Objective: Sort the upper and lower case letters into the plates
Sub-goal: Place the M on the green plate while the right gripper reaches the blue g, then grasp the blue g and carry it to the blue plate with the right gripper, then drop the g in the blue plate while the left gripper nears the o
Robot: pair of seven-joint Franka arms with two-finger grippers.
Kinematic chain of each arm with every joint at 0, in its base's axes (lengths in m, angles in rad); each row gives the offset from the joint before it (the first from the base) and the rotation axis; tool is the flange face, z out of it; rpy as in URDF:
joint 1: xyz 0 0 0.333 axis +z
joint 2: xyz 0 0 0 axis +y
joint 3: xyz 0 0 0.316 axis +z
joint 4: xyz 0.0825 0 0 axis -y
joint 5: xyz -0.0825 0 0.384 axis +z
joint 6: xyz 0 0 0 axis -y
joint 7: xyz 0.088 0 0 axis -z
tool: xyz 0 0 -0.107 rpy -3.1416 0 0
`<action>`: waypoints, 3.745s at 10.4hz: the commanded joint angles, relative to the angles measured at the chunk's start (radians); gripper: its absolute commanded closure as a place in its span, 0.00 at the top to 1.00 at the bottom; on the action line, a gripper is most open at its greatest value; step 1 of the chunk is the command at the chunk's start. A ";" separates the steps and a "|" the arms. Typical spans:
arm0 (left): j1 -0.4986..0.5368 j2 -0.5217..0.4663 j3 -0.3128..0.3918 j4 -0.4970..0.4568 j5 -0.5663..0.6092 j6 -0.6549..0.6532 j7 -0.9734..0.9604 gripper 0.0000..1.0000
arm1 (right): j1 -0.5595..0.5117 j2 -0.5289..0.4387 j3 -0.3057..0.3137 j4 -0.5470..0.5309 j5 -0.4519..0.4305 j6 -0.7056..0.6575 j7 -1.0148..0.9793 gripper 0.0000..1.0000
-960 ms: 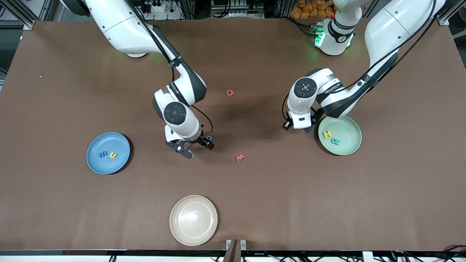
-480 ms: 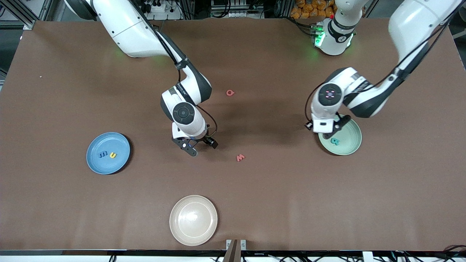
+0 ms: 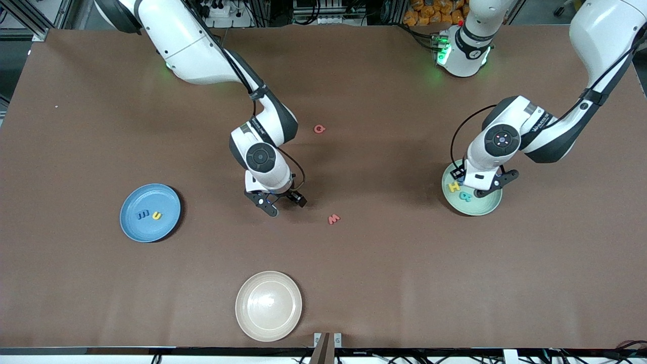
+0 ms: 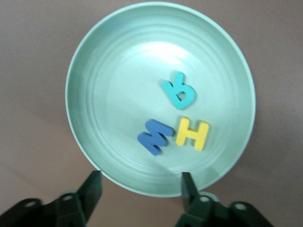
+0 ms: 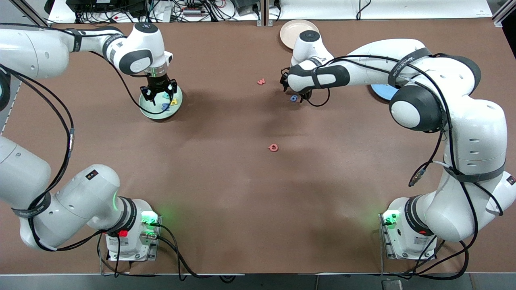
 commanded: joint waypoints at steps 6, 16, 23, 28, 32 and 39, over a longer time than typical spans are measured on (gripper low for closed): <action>-0.006 -0.006 -0.034 0.017 -0.069 -0.008 0.019 1.00 | 0.018 0.002 -0.007 -0.009 0.011 0.008 -0.002 0.00; -0.464 0.049 -0.019 0.106 -0.150 0.055 -0.625 1.00 | -0.229 -0.147 -0.016 -0.006 -0.011 -0.223 -0.482 0.00; -1.065 0.083 0.238 0.163 -0.134 0.253 -1.280 1.00 | -0.568 -0.212 -0.036 -0.043 -0.101 -0.340 -1.009 0.00; -1.278 0.161 0.409 0.307 -0.150 0.299 -1.374 1.00 | -0.599 -0.218 -0.031 -0.063 -0.100 -0.361 -1.079 1.00; -1.332 0.209 0.474 0.361 -0.147 0.307 -1.374 1.00 | -0.510 -0.216 -0.027 -0.055 -0.089 -0.360 -0.946 1.00; -1.358 0.219 0.486 0.360 -0.141 0.314 -1.397 0.65 | -0.435 -0.207 -0.027 -0.026 -0.063 -0.351 -0.820 1.00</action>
